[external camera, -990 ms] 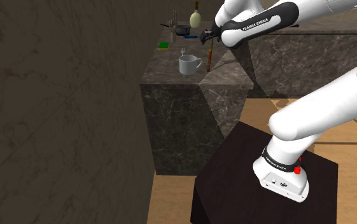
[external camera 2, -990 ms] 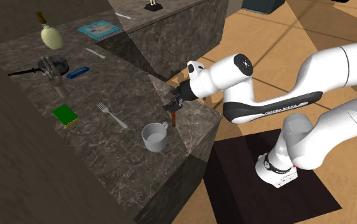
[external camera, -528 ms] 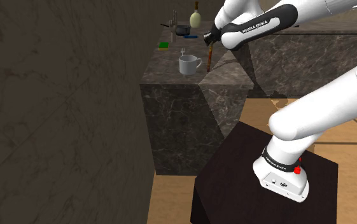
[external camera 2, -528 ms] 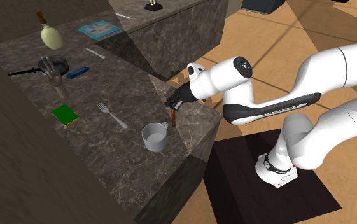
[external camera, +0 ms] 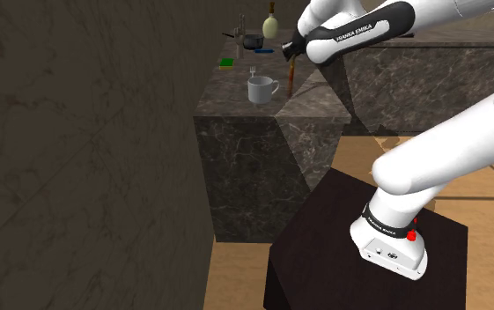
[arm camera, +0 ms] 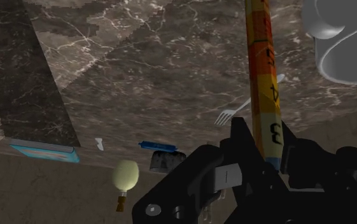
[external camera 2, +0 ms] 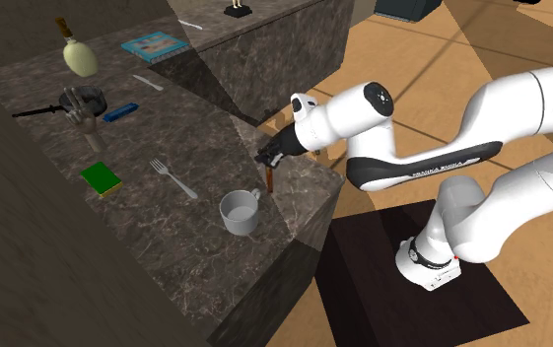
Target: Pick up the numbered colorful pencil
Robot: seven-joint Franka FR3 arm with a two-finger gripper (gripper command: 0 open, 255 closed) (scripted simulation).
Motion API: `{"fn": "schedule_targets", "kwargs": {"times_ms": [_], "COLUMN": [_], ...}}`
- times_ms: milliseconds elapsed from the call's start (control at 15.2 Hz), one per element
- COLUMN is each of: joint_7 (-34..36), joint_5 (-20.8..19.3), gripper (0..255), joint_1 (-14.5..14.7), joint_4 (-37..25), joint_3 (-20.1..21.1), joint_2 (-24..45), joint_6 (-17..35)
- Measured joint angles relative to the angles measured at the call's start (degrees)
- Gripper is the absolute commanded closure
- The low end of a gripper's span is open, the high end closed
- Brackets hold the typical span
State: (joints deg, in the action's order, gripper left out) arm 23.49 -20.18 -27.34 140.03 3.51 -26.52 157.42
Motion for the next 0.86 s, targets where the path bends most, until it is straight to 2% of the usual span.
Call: {"fn": "schedule_targets", "kwargs": {"times_ms": [858], "joint_7": [-4.05], "joint_5": [3.35], "gripper": [255], "joint_1": [2.51], "joint_4": [-8.11], "joint_3": [-1.56], "joint_2": [-1.44], "joint_6": [-9.51]}}
